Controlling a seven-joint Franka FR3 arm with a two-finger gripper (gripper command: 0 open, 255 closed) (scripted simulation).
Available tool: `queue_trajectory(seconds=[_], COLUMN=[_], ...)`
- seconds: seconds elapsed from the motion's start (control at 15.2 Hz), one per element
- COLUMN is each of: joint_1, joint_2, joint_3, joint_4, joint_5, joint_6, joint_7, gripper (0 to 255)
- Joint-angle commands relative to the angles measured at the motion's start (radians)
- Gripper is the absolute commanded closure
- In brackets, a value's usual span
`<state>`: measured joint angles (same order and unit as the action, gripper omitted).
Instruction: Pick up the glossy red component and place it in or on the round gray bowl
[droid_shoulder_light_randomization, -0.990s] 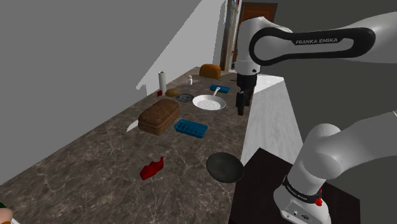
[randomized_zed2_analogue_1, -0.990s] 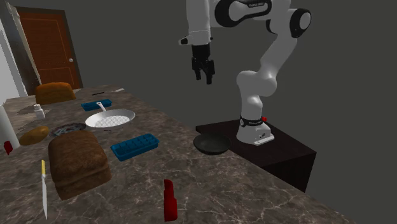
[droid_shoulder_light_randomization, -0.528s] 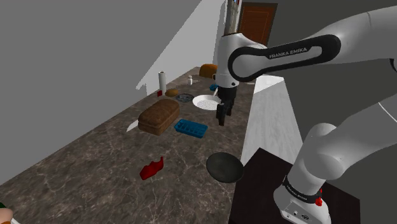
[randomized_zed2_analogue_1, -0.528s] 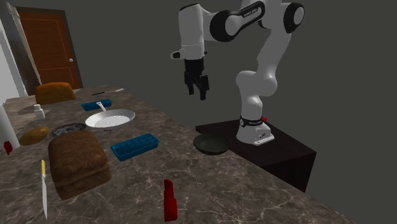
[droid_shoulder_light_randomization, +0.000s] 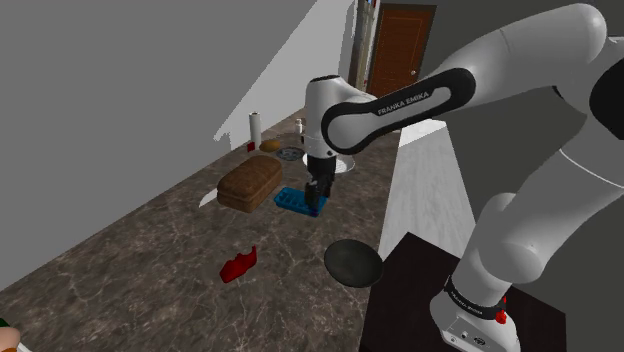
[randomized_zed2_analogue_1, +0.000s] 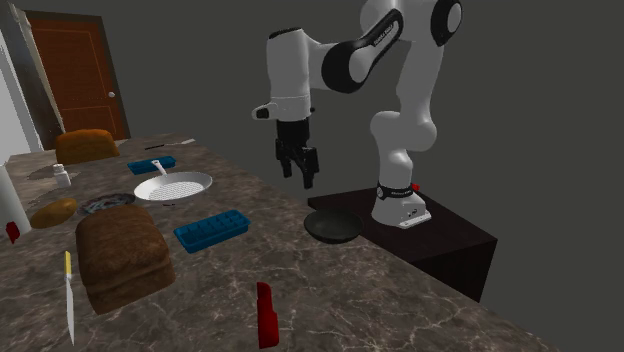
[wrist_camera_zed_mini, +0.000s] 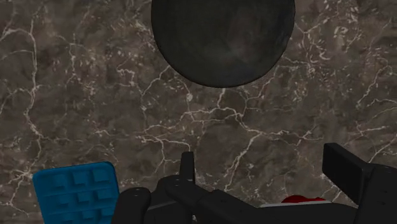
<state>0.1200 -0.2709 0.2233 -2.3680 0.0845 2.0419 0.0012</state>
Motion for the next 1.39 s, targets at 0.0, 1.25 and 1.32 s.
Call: queue_trajectory(seconds=[0.0, 1.25, 1.32], joint_1=[0.007, 0.161, 0.163], joint_2=[0.069, 0.72, 0.729], joint_3=[0.017, 0.088, 0.086], joint_4=[0.03, 0.535, 0.533], joint_5=[-0.006, -0.206, -0.209], joint_6=[0.049, 0.257, 0.267], joint_7=[0.012, 0.186, 0.188], gripper=[0, 0, 0])
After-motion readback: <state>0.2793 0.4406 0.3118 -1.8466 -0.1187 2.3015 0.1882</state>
